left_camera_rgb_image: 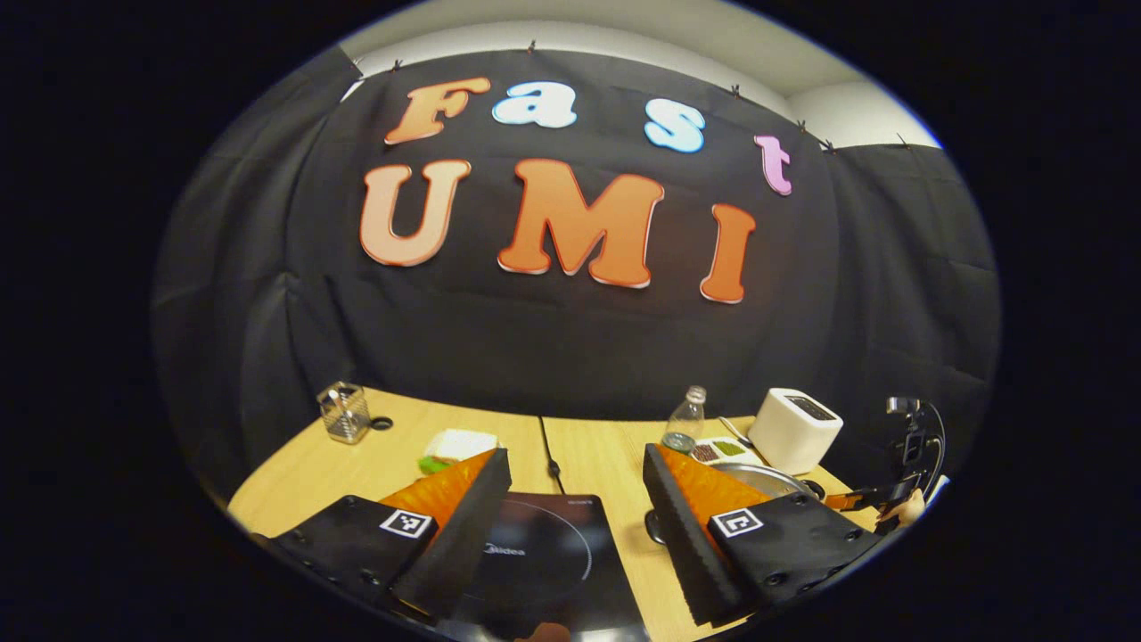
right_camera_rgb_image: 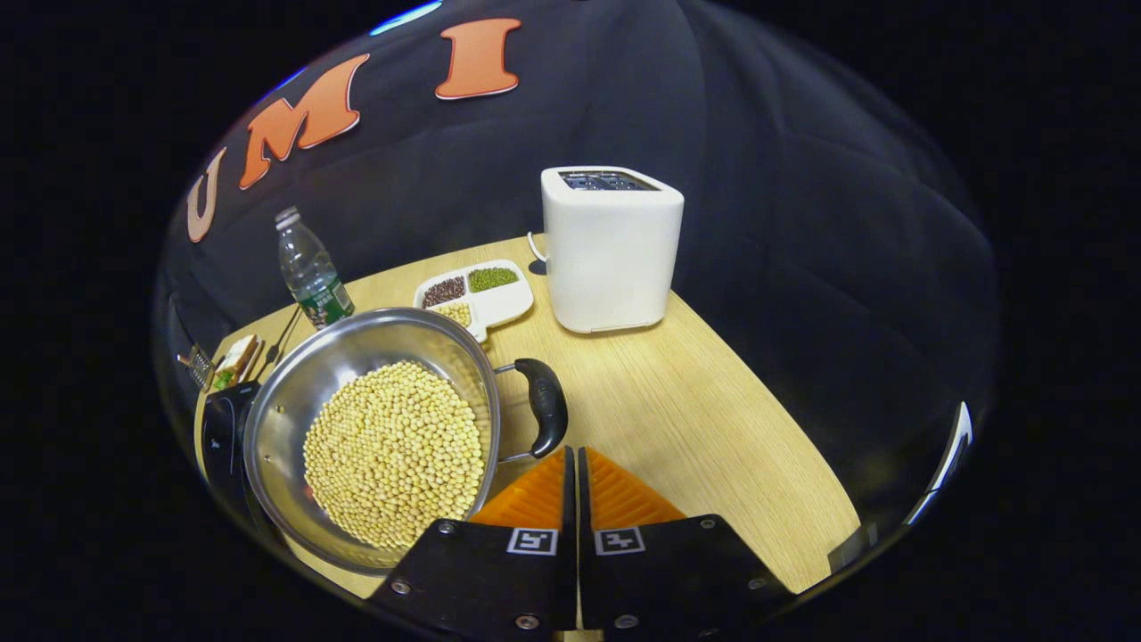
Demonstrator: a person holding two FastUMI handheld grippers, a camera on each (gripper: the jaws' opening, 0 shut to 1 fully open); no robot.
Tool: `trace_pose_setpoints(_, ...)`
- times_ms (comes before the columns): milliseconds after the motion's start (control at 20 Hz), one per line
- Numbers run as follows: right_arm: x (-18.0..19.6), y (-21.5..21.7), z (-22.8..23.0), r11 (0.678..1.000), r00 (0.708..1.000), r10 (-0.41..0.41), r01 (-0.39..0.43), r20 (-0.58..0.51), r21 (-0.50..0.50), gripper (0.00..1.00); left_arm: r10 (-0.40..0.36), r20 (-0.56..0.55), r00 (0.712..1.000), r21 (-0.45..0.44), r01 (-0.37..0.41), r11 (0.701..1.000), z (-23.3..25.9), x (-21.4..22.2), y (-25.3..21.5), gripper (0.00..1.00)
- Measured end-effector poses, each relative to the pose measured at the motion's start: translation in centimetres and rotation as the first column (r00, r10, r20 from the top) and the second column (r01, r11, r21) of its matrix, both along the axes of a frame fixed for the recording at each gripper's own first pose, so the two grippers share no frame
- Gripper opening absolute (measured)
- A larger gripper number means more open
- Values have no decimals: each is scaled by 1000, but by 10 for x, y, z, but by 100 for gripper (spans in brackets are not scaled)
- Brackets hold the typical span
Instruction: First push the handle of the pot to place it horizontally, then grasp the pot with both hands and set it on the induction cooktop.
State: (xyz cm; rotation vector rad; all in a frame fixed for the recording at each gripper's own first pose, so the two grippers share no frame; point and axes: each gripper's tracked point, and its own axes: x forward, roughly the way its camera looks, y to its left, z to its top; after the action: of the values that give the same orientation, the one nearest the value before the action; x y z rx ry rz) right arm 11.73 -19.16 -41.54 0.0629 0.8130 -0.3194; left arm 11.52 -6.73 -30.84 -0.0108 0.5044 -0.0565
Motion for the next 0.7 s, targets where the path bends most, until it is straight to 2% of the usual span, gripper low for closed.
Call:
trace_pose_setpoints(100, 3, 5, 8, 1000, 999, 14, -14, 31, 14, 5, -28, -56, 998, -24, 26, 999, -30, -3, -18, 98)
trace_pose_setpoints(200, 8, 8, 16, 999, 998, 29, -30, 60, 14, 23, -56, -104, 993, -27, 54, 998, -57, -3, -34, 99)
trace_pose_setpoints(250, 11, 9, 17, 999, 997, 40, -41, 68, 4, 40, -70, -128, 989, -29, 67, 997, -72, -3, -42, 99)
trace_pose_setpoints(350, 18, 7, 18, 998, 995, 60, -59, 76, -21, 55, -93, -164, 982, -32, 89, 995, -96, 1, -56, 99)
trace_pose_setpoints(400, 22, 6, 16, 998, 995, 66, -64, 77, -30, 60, -104, -179, 978, -32, 100, 995, -108, 3, -63, 99)
trace_pose_setpoints(450, 26, 6, 14, 997, 995, 68, -65, 76, -37, 75, -113, -194, 975, -31, 109, 994, -121, 5, -69, 99)
trace_pose_setpoints(550, 34, 6, 9, 997, 994, 74, -72, 79, -37, 84, -137, -231, 963, -39, 132, 991, -145, 10, -82, 99)
trace_pose_setpoints(700, 42, 8, 0, 996, 994, 88, -87, 71, -22, 92, -161, -294, 942, -51, 153, 987, -180, 12, -97, 99)
